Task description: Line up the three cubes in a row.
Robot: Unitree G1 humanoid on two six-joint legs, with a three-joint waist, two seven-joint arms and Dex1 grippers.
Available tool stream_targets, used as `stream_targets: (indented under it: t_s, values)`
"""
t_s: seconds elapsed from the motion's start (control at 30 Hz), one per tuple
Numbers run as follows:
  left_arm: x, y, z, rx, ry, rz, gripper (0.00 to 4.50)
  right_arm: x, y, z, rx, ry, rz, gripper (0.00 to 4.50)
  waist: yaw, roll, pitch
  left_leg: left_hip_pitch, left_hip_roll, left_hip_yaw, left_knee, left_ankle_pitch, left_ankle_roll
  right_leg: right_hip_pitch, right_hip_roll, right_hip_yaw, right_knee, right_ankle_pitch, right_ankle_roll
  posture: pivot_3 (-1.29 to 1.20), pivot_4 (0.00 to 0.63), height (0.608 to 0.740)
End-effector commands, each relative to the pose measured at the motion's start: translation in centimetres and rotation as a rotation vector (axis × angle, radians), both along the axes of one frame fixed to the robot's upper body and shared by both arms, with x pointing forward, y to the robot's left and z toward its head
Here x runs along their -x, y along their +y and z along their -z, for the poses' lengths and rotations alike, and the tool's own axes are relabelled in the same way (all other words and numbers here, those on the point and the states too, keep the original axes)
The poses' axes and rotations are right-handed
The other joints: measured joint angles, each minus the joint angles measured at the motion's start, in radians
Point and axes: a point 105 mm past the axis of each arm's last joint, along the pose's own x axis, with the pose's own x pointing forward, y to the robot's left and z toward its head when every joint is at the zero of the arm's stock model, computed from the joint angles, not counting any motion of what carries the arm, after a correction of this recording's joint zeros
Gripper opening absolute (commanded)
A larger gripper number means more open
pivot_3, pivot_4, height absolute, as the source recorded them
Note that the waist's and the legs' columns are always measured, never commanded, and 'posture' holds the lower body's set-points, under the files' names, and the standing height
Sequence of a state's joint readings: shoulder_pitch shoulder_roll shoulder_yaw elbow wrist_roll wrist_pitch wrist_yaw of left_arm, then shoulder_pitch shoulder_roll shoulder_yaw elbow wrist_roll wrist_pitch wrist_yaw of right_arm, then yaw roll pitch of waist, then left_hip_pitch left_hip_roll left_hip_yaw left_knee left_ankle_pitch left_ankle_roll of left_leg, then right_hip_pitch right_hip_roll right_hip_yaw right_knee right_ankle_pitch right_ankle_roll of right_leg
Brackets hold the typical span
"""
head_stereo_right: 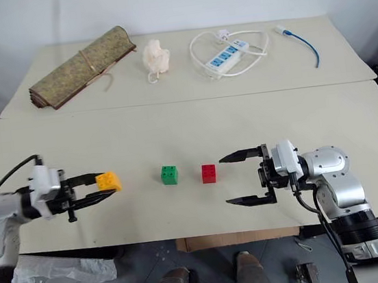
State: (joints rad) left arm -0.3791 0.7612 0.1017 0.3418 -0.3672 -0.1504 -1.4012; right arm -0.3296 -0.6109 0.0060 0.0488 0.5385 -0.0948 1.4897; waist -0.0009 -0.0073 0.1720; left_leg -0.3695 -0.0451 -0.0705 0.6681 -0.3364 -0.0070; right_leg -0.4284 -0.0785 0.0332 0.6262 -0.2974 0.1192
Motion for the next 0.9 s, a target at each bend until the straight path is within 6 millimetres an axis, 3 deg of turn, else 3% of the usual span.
stream_targets:
  t_s: [0.03, 0.2, 0.77, 0.9]
  values:
    - [-1.4, -0.6, 1.0, -0.050, 0.019, 0.090, 1.49, 0.0, -0.8, -0.7, -0.001, -0.054, 0.044, 4.50, -0.002, 0.000, 0.000, -0.001, 0.000, 0.000, 0.001, 0.000, 0.000, -0.001, 0.001, 0.000, 0.000, 0.000, 0.000, 0.00, 0.150, 0.740]
    - [-3.0, -1.1, 1.8, -0.078, 0.043, 0.128, 1.49, 0.6, -1.7, -0.6, 0.014, -0.054, 0.093, 4.50, -0.014, 0.000, 0.000, -0.001, 0.001, 0.004, 0.000, 0.000, 0.001, -0.003, 0.001, -0.001, 0.001, 0.000, 0.001, 0.00, 0.150, 0.740]
    - [-2.3, 0.8, 2.5, -0.138, 0.149, 0.139, 1.49, 1.0, -2.2, -0.2, 0.012, -0.035, 0.138, 4.50, -0.019, 0.000, 0.000, -0.001, 0.001, 0.005, 0.008, -0.001, 0.002, -0.002, 0.001, 0.001, 0.008, 0.000, 0.001, 0.00, 0.150, 0.740]
    - [-2.0, 1.3, 2.3, -0.157, 0.156, 0.137, 2.80, 0.7, -2.1, 0.0, 0.011, -0.032, 0.127, 4.50, -0.023, 0.000, 0.000, -0.001, 0.001, 0.005, 0.008, -0.001, 0.002, -0.003, 0.001, 0.001, 0.009, 0.000, 0.001, 0.00, 0.150, 0.740]
